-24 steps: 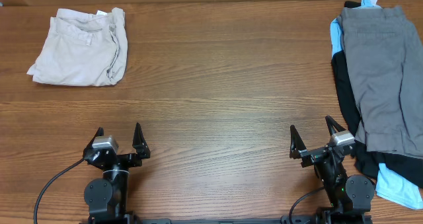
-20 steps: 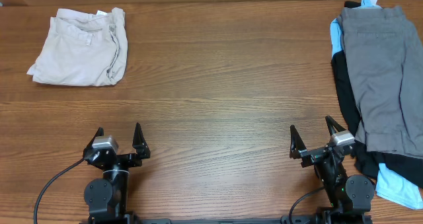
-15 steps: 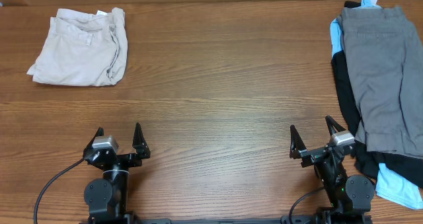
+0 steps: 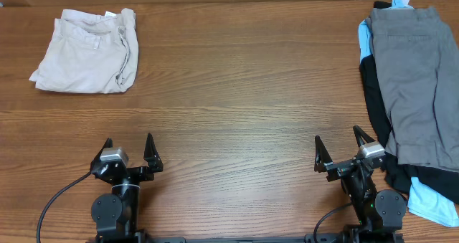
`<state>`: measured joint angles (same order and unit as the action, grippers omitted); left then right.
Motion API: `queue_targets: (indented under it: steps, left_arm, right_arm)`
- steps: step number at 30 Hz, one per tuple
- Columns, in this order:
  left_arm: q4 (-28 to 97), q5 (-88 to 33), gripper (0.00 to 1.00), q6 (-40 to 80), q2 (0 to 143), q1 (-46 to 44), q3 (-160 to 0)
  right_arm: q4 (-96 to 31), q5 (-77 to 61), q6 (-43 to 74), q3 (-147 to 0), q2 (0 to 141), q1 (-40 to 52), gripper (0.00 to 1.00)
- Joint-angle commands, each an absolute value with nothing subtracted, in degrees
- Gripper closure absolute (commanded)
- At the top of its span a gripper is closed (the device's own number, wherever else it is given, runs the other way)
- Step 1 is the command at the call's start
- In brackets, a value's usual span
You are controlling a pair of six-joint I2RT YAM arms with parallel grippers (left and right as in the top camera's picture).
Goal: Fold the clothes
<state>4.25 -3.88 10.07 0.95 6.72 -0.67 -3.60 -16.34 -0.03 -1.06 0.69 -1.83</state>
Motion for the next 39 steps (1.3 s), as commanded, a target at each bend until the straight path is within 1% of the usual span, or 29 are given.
queue_targets:
  steps: [1, 27, 32, 39]
  left_arm:
    - [4.2, -3.4, 0.00, 9.2, 0.3, 6.4, -0.3]
    - [4.1, -3.4, 0.00, 9.2, 0.3, 6.4, -0.3]
    - [4.3, 0.7, 0.00, 9.0, 0.3, 6.4, -0.3]
    - [4.3, 0.6, 0.00, -3.0, 0.3, 6.4, -0.3]
  right_arm:
    - [-3.3, -16.6, -0.3, -0.5, 0.2, -1.6, 0.00]
    - [-3.4, -15.0, -0.3, -0.5, 0.2, -1.6, 0.00]
    - [-3.3, -15.0, -0.3, -0.5, 0.2, -1.6, 0.00]
    - [-3.3, -15.0, -0.3, -0.5, 0.2, -1.6, 0.00]
